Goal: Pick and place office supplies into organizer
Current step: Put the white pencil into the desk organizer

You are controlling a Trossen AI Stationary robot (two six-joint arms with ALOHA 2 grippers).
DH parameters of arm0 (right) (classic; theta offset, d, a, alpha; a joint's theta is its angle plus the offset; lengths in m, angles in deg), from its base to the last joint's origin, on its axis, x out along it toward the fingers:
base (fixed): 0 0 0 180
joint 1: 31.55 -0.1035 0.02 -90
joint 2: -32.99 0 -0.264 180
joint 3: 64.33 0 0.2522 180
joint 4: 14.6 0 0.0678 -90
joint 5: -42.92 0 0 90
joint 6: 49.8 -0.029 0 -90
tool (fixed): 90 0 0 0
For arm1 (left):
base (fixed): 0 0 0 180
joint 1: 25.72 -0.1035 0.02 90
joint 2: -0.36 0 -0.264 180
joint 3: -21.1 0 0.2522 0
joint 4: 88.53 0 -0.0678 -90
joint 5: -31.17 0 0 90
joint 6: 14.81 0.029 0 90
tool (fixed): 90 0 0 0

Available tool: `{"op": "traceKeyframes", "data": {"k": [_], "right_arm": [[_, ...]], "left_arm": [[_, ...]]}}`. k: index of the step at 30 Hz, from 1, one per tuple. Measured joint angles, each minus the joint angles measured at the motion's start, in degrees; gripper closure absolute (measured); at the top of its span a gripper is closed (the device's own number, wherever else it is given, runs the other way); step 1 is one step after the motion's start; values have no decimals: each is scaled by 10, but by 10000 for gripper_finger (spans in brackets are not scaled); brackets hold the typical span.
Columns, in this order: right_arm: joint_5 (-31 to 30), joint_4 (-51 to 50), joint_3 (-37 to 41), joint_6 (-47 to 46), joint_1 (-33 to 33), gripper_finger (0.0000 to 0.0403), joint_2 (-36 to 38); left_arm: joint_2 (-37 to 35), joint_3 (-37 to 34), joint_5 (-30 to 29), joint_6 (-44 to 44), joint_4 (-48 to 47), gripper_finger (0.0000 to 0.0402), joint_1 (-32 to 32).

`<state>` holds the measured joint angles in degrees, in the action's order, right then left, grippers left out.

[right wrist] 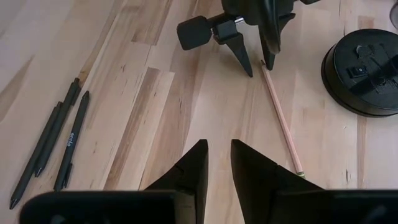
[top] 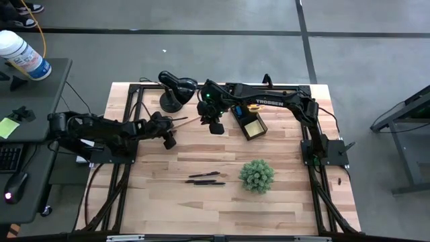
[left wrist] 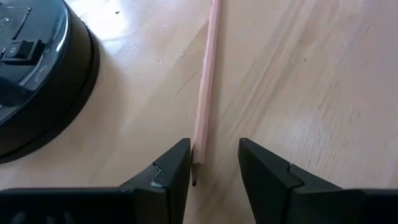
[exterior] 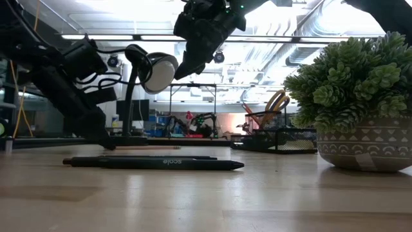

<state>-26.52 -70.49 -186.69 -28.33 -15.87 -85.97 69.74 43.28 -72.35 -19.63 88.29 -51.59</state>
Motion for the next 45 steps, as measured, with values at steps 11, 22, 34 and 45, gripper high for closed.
{"op": "traceKeyframes", "data": {"k": [11,22,34,45], "right_arm": [[0,0,0,1,0,336,0],[0,0,-1,0,0,336,0],[0,0,-1,0,0,336,0],[0,0,-1,0,0,336,0]], "left_arm": [[-1,2,19,-33,-22,275,-1],[-1,3,28,-34,-36,275,-1],[-1,3,24,-47,-35,282,0],[0,8,30,-38,-35,389,1]]}}
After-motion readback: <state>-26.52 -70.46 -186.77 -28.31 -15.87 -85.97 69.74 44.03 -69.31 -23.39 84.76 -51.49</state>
